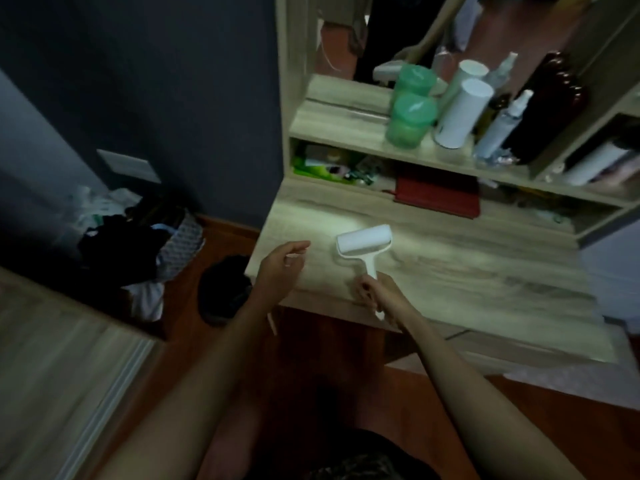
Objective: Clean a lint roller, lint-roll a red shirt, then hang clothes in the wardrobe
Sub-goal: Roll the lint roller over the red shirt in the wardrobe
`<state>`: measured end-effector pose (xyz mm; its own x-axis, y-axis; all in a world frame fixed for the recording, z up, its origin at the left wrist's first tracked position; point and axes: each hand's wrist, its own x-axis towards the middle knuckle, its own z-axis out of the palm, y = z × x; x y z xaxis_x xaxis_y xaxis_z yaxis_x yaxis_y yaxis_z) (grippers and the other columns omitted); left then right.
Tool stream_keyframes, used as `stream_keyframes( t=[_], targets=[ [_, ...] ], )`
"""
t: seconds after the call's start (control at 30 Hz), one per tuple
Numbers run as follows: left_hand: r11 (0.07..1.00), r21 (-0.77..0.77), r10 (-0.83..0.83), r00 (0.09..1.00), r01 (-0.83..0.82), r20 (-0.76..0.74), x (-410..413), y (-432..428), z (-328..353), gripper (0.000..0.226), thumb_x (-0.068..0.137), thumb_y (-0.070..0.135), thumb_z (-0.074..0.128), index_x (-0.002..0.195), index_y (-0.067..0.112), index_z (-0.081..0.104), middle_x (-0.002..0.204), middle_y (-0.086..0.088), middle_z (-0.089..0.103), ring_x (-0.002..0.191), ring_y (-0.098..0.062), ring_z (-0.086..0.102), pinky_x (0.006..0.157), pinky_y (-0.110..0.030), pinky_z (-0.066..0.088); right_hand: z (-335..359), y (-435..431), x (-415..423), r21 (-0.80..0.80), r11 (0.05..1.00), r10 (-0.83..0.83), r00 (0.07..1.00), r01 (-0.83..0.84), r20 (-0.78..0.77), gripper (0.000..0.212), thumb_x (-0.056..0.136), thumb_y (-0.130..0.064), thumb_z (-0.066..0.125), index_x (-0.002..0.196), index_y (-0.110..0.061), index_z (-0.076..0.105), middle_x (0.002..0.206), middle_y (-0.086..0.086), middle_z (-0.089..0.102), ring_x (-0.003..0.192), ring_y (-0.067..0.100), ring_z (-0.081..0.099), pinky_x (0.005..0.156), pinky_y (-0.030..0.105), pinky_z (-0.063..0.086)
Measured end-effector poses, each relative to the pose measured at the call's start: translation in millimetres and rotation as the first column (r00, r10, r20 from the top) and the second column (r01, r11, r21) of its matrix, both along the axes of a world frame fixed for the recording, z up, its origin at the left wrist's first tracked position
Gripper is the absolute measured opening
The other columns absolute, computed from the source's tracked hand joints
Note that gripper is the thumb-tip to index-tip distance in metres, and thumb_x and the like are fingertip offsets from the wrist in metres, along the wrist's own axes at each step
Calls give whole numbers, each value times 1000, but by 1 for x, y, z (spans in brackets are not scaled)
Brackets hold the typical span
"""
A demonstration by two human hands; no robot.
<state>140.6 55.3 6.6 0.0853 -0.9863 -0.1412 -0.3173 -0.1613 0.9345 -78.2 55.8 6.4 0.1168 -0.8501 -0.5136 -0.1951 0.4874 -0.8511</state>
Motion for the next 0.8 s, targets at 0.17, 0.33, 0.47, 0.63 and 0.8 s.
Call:
stream_keyframes(
  t=[0.17,0.33,0.47,0.63,0.8],
  targets=[
    [996,74,-76,956,58,282,-22,-50,-41,39,94,17,59,133,13,56,138,-7,53,124,-24,51,100,-32,41,-13,-48,-33,30,999,25,997,-23,-68,19,91,-21,54,74,-13,48,54,5,45,35,14,38,36,19,29],
    [982,174,-153,834,69,530,-29,-74,-80,55,92,33,60,142,18,45,155,-8,32,143,-28,28,115,-43,23,-27,-80,-47,-76,990,102,969,-122,-225,15,95,-25,51,89,-13,57,66,0,54,41,0,49,42,16,37],
    [986,166,-124,785,27,607,-38,-77,-92,69,90,42,59,149,17,32,160,-6,20,148,-29,12,118,-49,14,-50,-90,-52,-271,947,19,875,-170,-484,23,90,-19,57,109,-5,59,95,4,62,81,16,56,67,25,36],
    [992,119,-49,796,-29,604,-49,-71,-99,73,91,45,57,151,18,25,162,-2,12,150,-24,0,116,-49,0,-81,-87,-54,-383,901,-113,742,-204,-661,30,88,-21,53,117,-14,57,102,8,61,95,25,56,77,32,40],
    [995,100,-41,804,-23,593,-49,-70,-100,72,89,46,59,150,21,30,162,-1,13,150,-23,1,116,-50,0,-88,-87,-52,-384,906,-193,635,-177,-748,38,89,-35,52,126,-24,54,124,1,58,110,25,50,91,40,37]
  ],
)
